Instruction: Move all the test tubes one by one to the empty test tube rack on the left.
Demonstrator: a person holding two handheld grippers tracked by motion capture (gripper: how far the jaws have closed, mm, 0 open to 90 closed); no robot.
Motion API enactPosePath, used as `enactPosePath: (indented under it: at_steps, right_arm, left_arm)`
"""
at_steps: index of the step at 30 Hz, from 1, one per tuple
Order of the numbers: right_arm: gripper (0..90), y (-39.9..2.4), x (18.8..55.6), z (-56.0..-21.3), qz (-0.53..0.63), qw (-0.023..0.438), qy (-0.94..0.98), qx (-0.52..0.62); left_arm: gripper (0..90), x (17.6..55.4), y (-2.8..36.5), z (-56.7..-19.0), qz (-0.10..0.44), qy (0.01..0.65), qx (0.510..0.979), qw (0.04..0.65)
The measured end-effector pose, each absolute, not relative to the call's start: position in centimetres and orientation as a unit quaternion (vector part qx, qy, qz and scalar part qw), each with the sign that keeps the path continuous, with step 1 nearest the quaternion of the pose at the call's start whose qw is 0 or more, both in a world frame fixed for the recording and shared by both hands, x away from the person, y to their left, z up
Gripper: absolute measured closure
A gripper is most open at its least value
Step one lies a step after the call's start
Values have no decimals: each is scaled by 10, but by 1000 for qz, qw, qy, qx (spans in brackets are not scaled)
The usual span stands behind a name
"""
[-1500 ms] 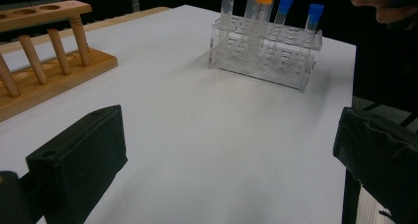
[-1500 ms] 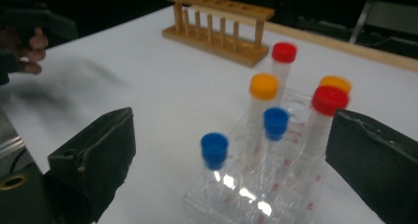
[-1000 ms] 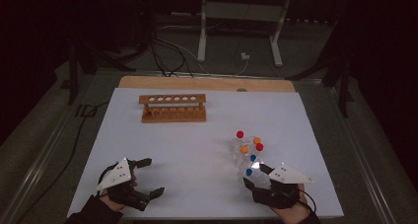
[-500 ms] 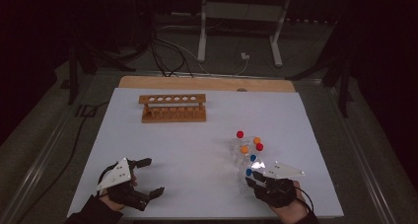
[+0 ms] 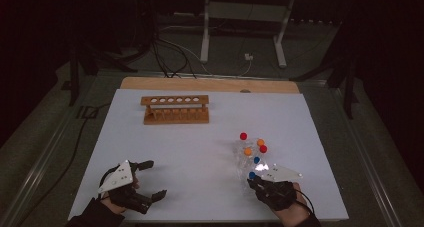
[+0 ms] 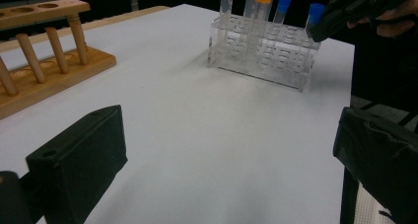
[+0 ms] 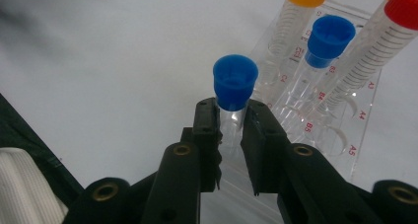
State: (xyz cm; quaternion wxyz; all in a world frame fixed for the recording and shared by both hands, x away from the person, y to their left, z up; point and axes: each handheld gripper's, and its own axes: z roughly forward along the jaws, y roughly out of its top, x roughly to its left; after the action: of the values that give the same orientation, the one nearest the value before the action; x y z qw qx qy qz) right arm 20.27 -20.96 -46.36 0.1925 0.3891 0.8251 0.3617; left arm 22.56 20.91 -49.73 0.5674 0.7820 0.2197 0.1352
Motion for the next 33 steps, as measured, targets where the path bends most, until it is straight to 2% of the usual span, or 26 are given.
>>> enactPosePath:
  at_steps: [10,28,33]
  right_arm:
    - [771,-212,200,-455,381,201,817,384]
    - [771,-219,193,-404,435,241,793,351]
    - [771,-207,197,-400,444,234,798,333]
  left_arm:
    - [5,226,208,-498,136,222,784,564]
    - [5,225,208,-494,131,219,783,567]
    - [5,224,205,-489,136,216,777,576]
